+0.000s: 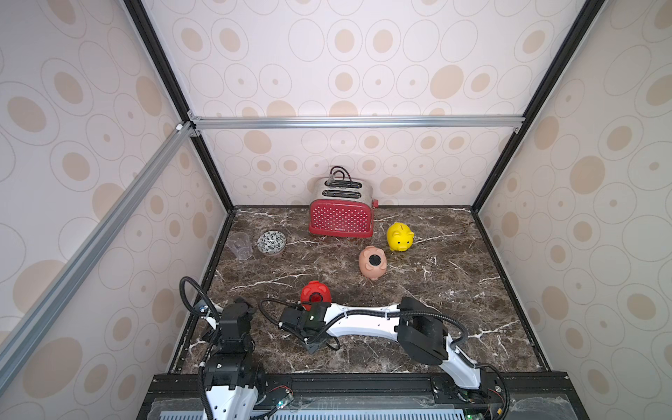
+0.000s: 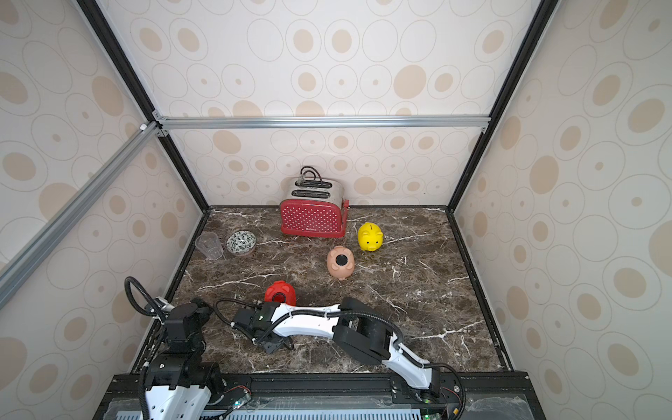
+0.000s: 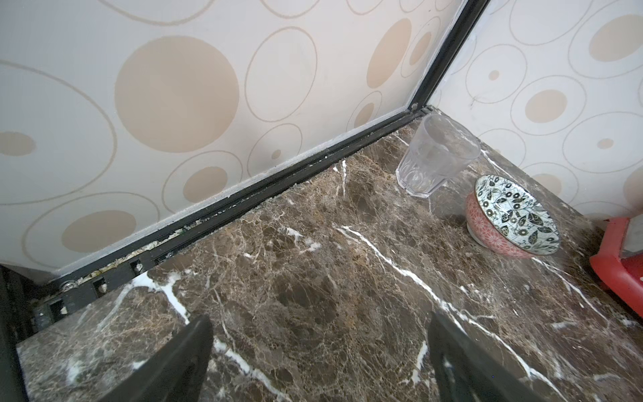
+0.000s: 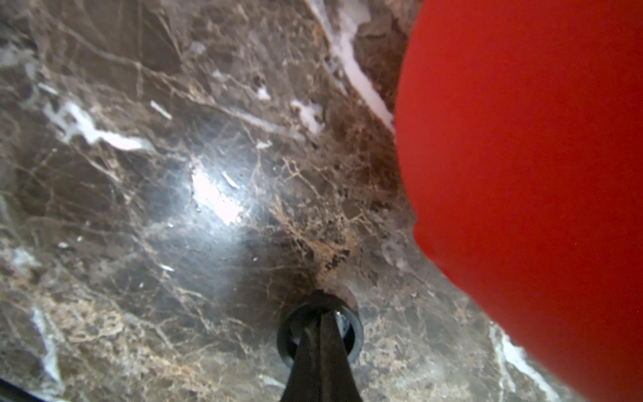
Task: Close piggy banks
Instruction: Pick up the knob at the center of the board, then adjust the piggy bank at the center of the board.
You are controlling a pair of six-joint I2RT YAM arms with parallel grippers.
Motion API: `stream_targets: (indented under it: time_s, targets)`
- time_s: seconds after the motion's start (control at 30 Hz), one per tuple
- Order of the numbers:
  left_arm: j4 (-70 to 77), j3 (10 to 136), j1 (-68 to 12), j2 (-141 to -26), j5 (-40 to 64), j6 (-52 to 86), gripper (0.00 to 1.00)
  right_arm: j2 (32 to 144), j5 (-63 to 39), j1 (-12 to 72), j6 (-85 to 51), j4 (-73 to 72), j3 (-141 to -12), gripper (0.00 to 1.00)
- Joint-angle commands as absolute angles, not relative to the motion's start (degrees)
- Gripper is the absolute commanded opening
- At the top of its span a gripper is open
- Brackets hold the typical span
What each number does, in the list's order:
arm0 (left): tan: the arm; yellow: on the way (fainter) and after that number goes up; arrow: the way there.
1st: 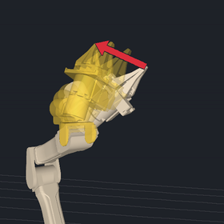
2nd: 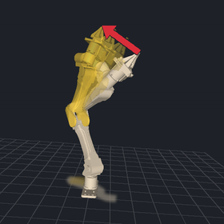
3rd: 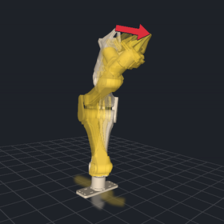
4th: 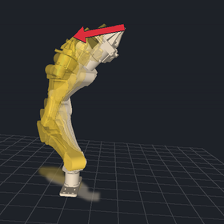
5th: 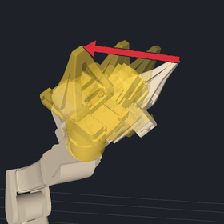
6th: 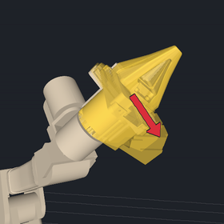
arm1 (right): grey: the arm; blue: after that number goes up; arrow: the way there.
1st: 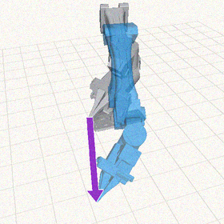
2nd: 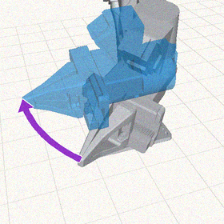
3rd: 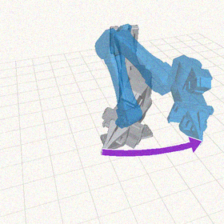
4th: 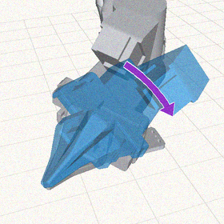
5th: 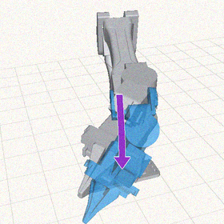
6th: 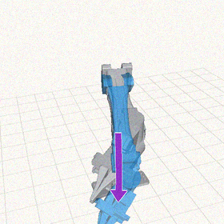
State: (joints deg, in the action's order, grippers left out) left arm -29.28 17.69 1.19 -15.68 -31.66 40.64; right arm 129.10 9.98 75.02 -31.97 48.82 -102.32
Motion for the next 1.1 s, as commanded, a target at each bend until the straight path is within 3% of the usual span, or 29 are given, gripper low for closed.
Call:
stream_targets:
  time_s: [0.0, 0.5, 0.8, 1.07]
  targets:
    - [-30.4, 17.7, 1.4, -15.1, -33.0, 41.1, 0.96, 130.4, 10.6, 75.0, -31.5, 50.7, -101.5, 0.00]
    - [-30.0, 17.3, 1.4, -14.0, -31.6, 40.0, 0.96, 116.3, 11.1, 75.1, -32.4, 49.2, -95.3, 0.00]
    - [-23.4, 15.9, 1.4, -10.3, -9.9, 33.6, 0.97, 106.4, 16.2, 72.6, -35.0, 53.6, -92.3, 0.00]
    - [-16.6, 14.0, 1.3, -17.9, 7.1, 38.2, 0.92, 103.8, 16.9, 67.9, -34.9, 52.5, -90.3, 0.00]
